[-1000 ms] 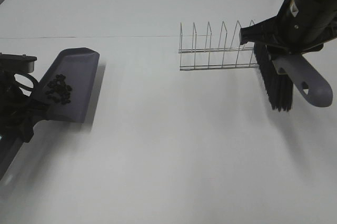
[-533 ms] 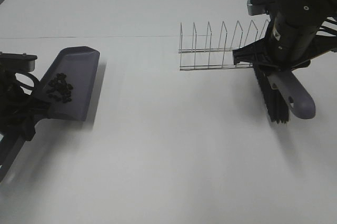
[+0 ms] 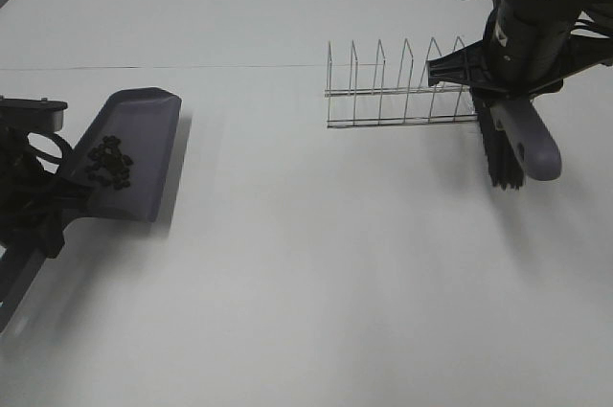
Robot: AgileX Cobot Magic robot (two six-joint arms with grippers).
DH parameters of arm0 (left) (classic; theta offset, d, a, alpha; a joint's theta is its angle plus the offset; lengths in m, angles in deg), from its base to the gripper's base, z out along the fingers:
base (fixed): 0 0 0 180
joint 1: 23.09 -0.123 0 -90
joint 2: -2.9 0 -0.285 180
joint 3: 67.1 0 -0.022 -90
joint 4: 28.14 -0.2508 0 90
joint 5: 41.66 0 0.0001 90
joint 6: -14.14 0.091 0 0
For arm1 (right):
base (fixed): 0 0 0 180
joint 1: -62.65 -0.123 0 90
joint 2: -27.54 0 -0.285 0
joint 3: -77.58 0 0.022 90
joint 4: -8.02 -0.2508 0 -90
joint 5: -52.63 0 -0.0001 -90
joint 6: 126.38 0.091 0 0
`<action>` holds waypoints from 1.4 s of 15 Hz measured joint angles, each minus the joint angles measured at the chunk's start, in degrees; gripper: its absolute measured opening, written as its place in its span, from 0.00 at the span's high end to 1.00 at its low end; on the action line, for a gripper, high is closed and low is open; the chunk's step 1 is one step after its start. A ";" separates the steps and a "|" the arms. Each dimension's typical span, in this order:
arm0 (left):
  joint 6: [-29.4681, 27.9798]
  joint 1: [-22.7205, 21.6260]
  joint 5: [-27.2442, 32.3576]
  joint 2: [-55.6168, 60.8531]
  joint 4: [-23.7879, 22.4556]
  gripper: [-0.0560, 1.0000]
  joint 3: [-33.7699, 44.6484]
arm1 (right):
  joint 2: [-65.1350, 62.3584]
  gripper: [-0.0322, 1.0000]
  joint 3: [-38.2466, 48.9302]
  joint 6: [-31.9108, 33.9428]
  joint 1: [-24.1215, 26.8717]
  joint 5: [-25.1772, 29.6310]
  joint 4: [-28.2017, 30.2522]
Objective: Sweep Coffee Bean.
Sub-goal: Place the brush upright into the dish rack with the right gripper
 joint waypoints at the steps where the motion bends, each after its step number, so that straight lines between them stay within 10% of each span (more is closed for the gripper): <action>1: 0.00 0.00 0.06 0.00 0.00 0.64 0.00 | 0.11 0.62 0.00 -1.32 0.80 -1.49 -0.06; 15: 0.00 0.00 0.06 0.00 2.64 0.64 0.00 | 10.14 0.62 -12.78 -10.14 2.81 -1.38 -2.41; 21: 0.00 0.00 0.29 0.00 2.86 0.64 0.00 | 11.92 0.62 -13.64 -31.91 11.80 -4.93 -23.43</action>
